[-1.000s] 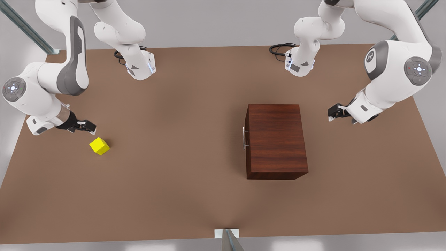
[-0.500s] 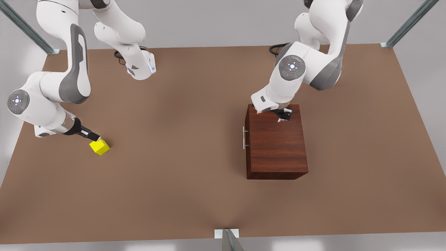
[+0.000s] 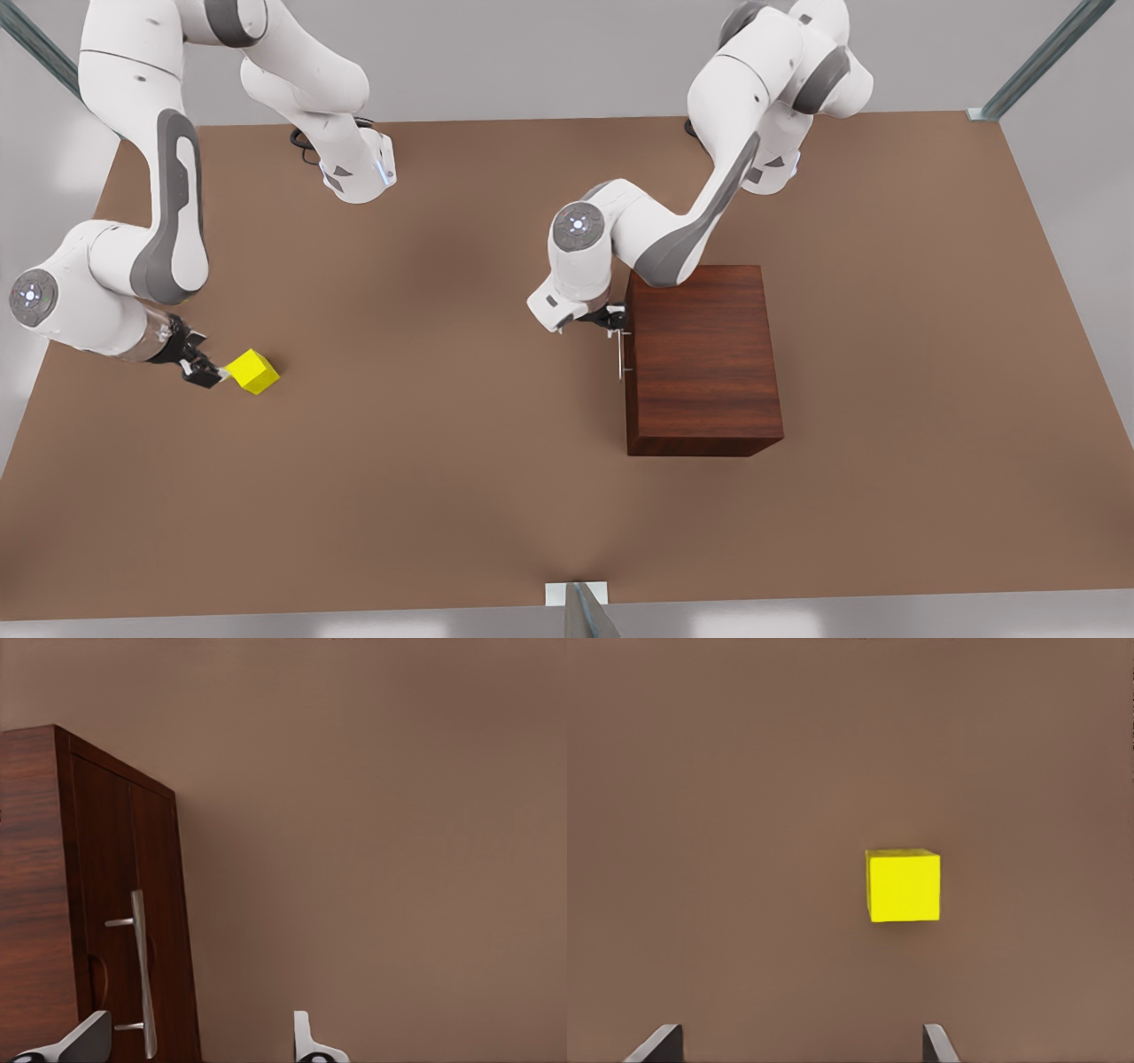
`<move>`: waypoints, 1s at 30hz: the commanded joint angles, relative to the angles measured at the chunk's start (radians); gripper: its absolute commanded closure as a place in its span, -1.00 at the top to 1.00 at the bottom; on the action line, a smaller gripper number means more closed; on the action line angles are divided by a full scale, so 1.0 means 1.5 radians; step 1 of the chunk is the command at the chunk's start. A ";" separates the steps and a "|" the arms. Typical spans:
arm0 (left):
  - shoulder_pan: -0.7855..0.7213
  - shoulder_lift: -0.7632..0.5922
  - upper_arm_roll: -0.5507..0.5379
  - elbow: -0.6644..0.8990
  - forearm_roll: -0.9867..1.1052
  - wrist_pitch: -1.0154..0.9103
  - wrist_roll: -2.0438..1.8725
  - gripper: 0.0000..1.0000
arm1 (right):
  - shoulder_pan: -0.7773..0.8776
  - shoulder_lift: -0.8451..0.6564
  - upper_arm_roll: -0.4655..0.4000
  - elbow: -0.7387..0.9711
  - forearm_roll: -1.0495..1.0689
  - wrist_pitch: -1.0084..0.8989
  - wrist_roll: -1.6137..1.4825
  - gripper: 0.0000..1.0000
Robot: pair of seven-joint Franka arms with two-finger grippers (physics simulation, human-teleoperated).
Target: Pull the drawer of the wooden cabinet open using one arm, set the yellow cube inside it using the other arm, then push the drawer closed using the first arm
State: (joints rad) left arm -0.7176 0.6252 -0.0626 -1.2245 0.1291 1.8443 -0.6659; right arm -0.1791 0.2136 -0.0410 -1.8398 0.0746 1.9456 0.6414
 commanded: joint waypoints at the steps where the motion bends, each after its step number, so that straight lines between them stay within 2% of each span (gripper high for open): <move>1: 0.000 0.009 0.000 0.001 0.036 0.036 -0.284 1.00 | -0.006 0.011 0.000 0.000 0.006 0.042 0.086 1.00; 7: -0.013 0.026 -0.002 -0.006 0.118 -0.025 -0.245 1.00 | -0.017 0.045 0.009 -0.025 0.002 0.125 0.050 1.00; 16: -0.018 0.050 -0.001 -0.010 0.175 -0.027 -0.242 1.00 | -0.039 0.048 0.013 -0.105 -0.005 0.199 -0.079 1.00; 30: -0.025 0.091 -0.001 -0.010 0.210 -0.026 -0.247 1.00 | -0.087 0.092 0.038 -0.131 -0.025 0.233 -0.250 1.00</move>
State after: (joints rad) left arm -0.7546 0.7627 -0.0644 -1.2399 0.4374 1.8071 -0.9632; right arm -0.3074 0.3500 0.0147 -2.0349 0.0318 2.2761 0.4965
